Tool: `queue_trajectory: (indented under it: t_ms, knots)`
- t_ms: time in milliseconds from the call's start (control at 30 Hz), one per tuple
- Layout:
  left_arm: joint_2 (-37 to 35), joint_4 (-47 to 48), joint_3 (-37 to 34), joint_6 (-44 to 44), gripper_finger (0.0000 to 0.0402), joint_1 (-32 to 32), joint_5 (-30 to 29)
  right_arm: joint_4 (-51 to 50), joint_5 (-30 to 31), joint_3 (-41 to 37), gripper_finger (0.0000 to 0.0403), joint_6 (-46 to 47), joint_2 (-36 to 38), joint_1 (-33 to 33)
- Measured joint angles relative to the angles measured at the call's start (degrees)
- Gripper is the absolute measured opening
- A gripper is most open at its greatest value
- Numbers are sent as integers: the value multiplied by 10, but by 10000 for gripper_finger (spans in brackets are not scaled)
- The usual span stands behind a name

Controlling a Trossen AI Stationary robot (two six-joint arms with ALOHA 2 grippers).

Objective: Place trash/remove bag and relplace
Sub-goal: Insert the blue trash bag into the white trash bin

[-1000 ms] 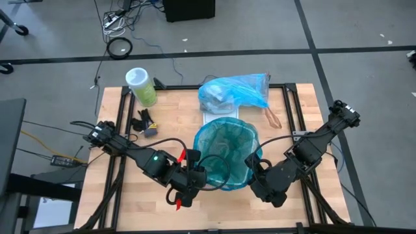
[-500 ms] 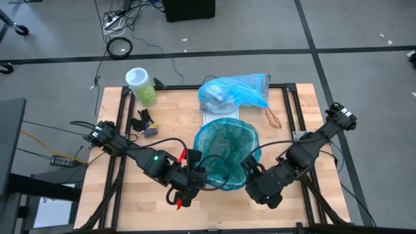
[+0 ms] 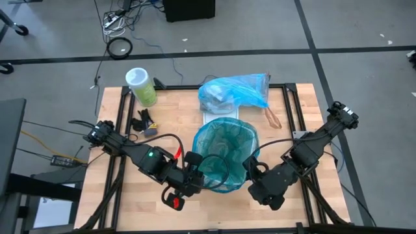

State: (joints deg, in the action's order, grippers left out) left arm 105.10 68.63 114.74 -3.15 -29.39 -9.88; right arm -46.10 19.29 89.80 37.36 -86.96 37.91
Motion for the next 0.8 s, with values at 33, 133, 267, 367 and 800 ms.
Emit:
queue_trajectory:
  t_ms: [33, 133, 267, 367, 800]
  knots:
    - [0, 0, 0, 1, 67, 0, 7, 0, 0, 0, 213, 1, 0, 0]
    - [0, 1, 0, 1, 97, 0, 16, -1, 0, 0, 229, 1, 0, 0]
    - [1, 6, 0, 0, 131, 0, 16, -13, -1, 0, 230, 14, 3, 4]
    - [1, 19, 0, -3, 148, 0, 16, -45, -6, 0, 230, 41, 4, 12]
    - [-5, 16, 42, -3, 153, 0, -26, -52, 39, 0, 230, 75, 4, 44]
